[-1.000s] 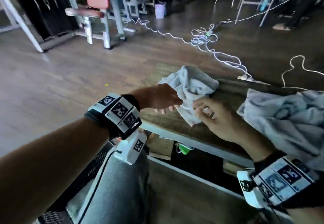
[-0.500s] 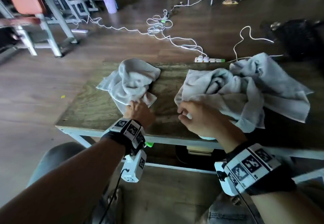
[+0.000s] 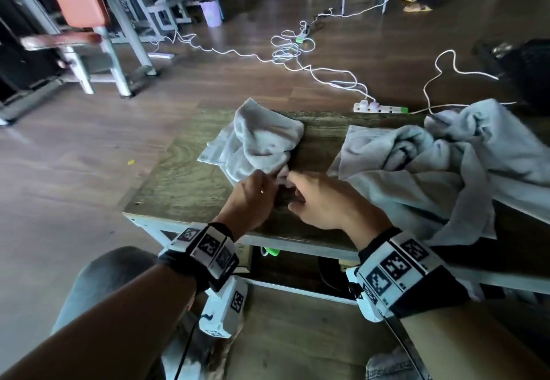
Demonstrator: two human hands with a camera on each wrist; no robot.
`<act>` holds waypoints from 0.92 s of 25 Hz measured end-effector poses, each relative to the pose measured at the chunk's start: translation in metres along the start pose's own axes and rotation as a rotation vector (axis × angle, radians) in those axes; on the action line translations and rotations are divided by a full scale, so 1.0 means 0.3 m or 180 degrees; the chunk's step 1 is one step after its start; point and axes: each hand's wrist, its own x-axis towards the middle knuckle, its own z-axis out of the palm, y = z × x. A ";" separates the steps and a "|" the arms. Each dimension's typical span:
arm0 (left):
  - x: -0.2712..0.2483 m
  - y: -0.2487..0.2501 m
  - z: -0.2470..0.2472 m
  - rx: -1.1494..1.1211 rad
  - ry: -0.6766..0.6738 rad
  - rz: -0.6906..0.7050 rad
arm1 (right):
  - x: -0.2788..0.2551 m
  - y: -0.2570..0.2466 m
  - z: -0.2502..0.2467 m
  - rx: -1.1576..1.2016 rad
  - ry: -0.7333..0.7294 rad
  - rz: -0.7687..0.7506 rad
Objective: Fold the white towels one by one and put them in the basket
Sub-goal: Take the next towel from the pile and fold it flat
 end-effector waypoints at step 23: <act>-0.014 0.027 -0.070 -0.0442 -0.0051 0.0094 | -0.110 0.028 -0.009 0.1231 0.1316 0.1026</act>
